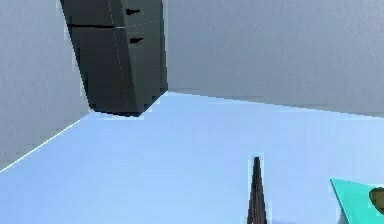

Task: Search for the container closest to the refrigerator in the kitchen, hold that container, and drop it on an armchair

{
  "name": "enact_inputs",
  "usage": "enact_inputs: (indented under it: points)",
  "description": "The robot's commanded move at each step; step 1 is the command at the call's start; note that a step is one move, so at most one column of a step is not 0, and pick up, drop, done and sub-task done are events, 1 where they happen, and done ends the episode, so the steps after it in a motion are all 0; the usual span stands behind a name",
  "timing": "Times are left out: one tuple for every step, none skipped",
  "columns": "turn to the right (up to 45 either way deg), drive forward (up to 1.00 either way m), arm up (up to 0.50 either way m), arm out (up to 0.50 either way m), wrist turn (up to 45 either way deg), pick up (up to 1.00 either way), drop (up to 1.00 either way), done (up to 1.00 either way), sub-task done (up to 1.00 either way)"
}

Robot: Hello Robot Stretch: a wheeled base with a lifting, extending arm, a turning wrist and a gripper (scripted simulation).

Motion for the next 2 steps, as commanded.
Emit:
enact_inputs:
  points:
    - [0.0, 0.0, 0.0, 0.0, 45.0, 0.0, 0.0, 0.0, 0.0]
    - [0.0, 0.0, 0.0, 0.0, 36.0, 0.0, 0.0, 0.0, 0.0]
